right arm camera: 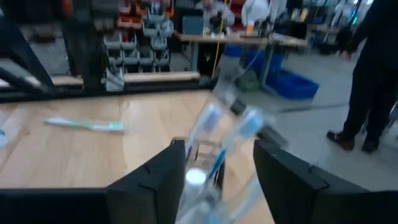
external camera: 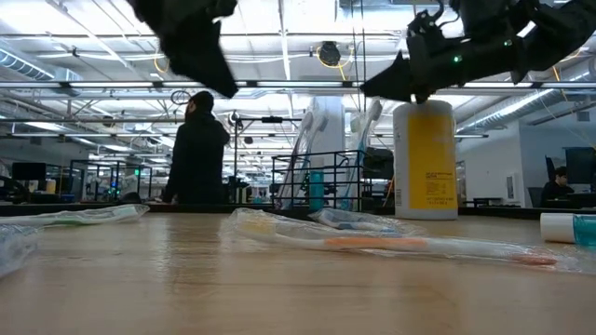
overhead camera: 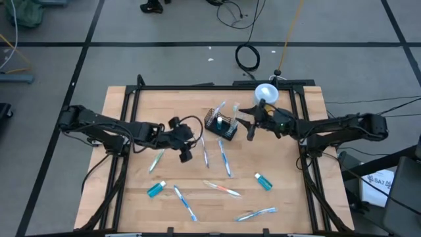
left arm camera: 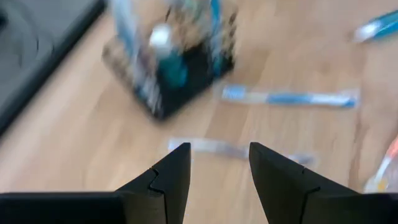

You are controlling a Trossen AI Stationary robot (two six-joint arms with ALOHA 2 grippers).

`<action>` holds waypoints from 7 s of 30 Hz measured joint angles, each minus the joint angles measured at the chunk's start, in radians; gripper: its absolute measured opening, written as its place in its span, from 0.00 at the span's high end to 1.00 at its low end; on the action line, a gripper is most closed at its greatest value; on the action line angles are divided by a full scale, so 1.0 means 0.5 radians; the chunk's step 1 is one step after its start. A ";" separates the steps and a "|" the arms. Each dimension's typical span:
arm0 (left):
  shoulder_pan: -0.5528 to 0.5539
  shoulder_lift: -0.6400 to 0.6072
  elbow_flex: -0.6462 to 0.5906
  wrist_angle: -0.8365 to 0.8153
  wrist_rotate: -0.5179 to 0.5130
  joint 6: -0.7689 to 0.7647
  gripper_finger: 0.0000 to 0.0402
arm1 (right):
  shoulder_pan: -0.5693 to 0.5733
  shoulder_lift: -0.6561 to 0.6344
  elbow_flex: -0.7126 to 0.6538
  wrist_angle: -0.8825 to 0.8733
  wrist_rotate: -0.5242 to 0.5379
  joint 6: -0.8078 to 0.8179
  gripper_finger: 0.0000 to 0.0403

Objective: Pick & Place toothbrushing station
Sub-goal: Put the green toothbrush into the black organizer

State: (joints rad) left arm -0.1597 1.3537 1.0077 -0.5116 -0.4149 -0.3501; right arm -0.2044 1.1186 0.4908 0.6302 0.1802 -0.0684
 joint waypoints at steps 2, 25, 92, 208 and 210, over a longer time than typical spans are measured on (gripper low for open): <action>0.000 0.000 0.000 -0.197 0.000 -0.233 0.58 | -0.013 -0.039 0.000 0.071 0.002 -0.036 0.51; 0.246 -0.388 -0.206 -1.118 -0.172 -1.104 0.58 | -0.013 -0.192 0.000 0.045 0.002 -0.153 0.51; 0.183 -0.419 -1.392 0.516 0.222 -1.371 0.81 | -0.012 -0.192 0.002 0.016 0.004 -0.165 0.51; 0.459 1.015 -0.138 2.542 -0.927 0.517 0.94 | -0.013 -0.191 0.002 -0.015 0.004 -0.255 0.51; 0.459 1.015 -0.138 2.544 -0.882 0.620 0.93 | -0.013 -0.191 0.002 -0.015 0.003 -0.254 0.51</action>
State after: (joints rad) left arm 0.0700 1.8614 0.9386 0.7605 -0.8560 -0.0402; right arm -0.2108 1.0233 0.4915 0.6228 0.1818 -0.1955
